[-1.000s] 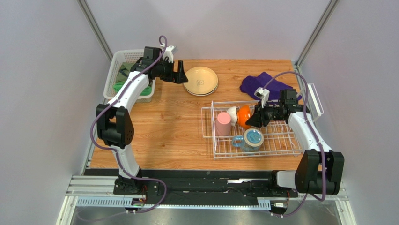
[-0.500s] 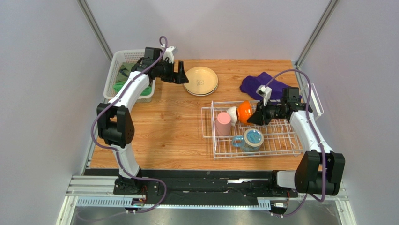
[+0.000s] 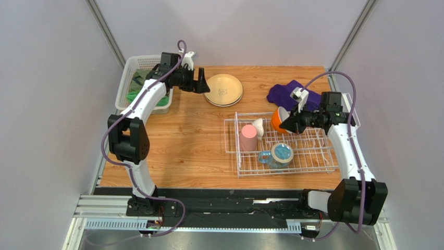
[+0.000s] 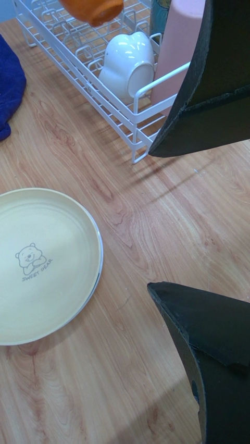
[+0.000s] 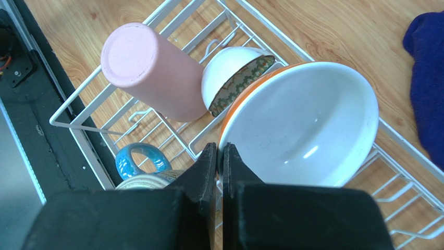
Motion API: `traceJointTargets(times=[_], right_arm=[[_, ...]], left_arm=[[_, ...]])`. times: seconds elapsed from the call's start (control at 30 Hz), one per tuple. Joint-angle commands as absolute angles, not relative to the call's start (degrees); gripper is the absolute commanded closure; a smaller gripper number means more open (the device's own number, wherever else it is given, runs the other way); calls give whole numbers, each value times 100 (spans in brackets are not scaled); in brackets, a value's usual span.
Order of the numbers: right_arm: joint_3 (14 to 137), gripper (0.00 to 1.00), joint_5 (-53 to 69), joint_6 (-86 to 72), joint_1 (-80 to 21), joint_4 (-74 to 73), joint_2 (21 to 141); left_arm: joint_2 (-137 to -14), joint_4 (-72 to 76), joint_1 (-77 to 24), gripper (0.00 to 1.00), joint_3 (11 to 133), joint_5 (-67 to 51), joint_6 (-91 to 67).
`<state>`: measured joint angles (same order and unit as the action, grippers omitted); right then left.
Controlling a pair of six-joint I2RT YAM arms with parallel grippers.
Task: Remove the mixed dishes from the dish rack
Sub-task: Pick up the bowl from the dish rack.
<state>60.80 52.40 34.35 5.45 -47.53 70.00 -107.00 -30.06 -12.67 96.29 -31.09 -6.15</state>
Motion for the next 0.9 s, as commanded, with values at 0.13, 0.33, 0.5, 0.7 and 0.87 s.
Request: traceJointTargets(times=[0.13,0.33,0.5,0.7,0.87], right_arm=[[6442,100,5186,3507,554,-4746,6574],[6504,100,4984,3489,510,-4843,6522],[6635,100,4414,3437,203,-4816,6320],[6934,100,3457,3454,-509,-4895,6153],[7040,100,2445,3542,-1491,-4834,6021]], left_arm=[[-10169,-2777,-1274,4,9607,-3278,-167],[-10046,-2777,-1292,4,9624,-3620,-62],[-9739,-2838,-1519,6,9554,-3912,482],[-9475,-3496,-1985,6,9773,-3517,1230],[-9588,-4095,-2153,6,10291,-3463,827]])
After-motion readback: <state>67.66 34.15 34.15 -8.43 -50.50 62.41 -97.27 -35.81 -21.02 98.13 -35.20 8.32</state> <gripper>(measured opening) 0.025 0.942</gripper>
